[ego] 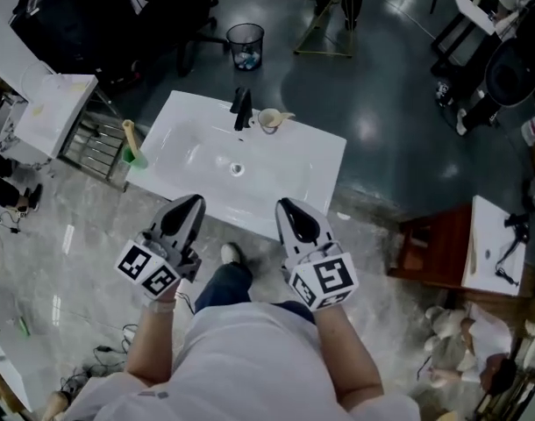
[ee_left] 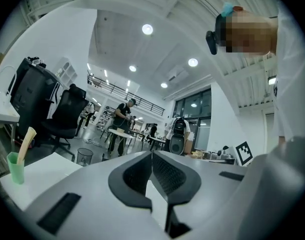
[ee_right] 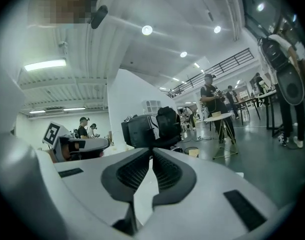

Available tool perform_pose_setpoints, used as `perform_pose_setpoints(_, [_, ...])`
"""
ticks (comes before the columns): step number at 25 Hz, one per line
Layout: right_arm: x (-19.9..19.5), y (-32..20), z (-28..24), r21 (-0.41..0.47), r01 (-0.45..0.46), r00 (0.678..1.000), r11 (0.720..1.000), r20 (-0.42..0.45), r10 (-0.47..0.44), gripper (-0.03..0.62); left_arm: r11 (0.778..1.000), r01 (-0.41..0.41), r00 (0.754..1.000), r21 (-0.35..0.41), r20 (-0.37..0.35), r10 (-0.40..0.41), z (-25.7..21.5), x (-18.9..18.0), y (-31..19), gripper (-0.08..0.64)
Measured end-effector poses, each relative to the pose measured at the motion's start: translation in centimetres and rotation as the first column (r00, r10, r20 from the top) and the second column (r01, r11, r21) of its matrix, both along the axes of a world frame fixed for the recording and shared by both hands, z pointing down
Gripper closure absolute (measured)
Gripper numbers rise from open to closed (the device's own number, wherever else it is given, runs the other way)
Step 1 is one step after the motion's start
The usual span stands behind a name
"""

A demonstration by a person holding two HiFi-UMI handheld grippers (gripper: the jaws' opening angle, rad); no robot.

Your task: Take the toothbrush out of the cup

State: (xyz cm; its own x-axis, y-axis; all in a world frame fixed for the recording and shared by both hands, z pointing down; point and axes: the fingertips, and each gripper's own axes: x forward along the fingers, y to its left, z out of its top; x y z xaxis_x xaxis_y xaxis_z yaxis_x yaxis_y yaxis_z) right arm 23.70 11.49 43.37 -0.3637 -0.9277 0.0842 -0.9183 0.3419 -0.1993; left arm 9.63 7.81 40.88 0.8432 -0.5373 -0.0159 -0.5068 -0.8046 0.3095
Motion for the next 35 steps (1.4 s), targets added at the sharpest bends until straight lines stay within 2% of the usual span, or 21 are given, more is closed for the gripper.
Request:
perform_pose_setpoints(9, [-2.7,-9.2,-0.5,-0.032,-0.137,0.99,0.99,-0.01,0.137,0.564,0.994,-0.106,0.994,-0.03,0.0,0.106,-0.1,-3.5,-9.6,0.541])
perform_pose_setpoints(13, [-2.3,-12.2,-1.3,-0.025,-0.178,0.984,0.984,-0.018,0.178,0.563,0.987,-0.16,0.987,-0.023,0.026,0.161,-0.5,-3.4,-11.6,0.541])
perform_pose_setpoints(18, [-0.3,-14.7,-1.8,-0.021,-0.23,0.973,0.973,-0.032,0.229,0.563,0.984,-0.176,0.983,-0.037,0.041,0.178,-0.7,-3.4,-13.1,0.541])
perform_pose_setpoints(28, [4.7,-17.8,2.2,-0.108,-0.301,0.953,0.947,-0.052,0.297,0.557,0.987,-0.144,0.987,-0.071,0.063,0.149,-0.4,-3.2,-13.6,0.541])
perform_pose_setpoints(35, [6.4,-21.1,8.5,-0.214,-0.264,0.964,0.94,-0.082,0.252,0.412,0.992,-0.052,0.994,-0.113,0.093,0.062,1.3,-4.5,-14.2,0.541])
